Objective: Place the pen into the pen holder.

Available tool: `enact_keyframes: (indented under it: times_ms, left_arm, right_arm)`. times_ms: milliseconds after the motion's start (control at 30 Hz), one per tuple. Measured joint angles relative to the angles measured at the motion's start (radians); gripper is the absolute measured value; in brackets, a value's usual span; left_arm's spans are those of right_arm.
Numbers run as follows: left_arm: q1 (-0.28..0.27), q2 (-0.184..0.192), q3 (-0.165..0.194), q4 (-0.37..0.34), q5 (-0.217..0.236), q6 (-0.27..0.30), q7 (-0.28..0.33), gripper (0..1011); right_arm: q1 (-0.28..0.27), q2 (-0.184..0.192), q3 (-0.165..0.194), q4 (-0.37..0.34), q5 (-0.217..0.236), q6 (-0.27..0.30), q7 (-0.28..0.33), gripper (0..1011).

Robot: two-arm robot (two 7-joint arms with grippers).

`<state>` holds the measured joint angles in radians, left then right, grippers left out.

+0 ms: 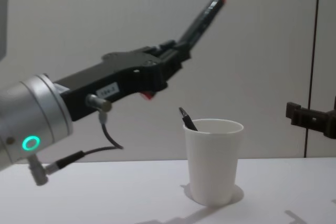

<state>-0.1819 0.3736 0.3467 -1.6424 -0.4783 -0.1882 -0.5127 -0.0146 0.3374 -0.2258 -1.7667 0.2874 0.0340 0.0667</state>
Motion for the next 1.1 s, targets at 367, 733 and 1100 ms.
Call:
enact_keyframes:
  times_ms: [367, 733, 1100]
  left_arm:
    - [-0.057, -0.039, 0.023, 0.081, -0.012, 0.029, -0.168, 176]
    - [-0.092, -0.066, 0.04, 0.131, 0.008, 0.045, -0.233, 173]
    - [-0.107, -0.076, 0.048, 0.152, 0.019, 0.051, -0.256, 174]
  right_arm:
    - [0.0, 0.0, 0.0, 0.0, 0.0, 0.0, 0.0, 1001]
    - [0.0, 0.0, 0.0, 0.0, 0.0, 0.0, 0.0, 1001]
    - [-0.004, 0.003, 0.002, -0.008, 0.012, 0.002, 0.014, 1001]
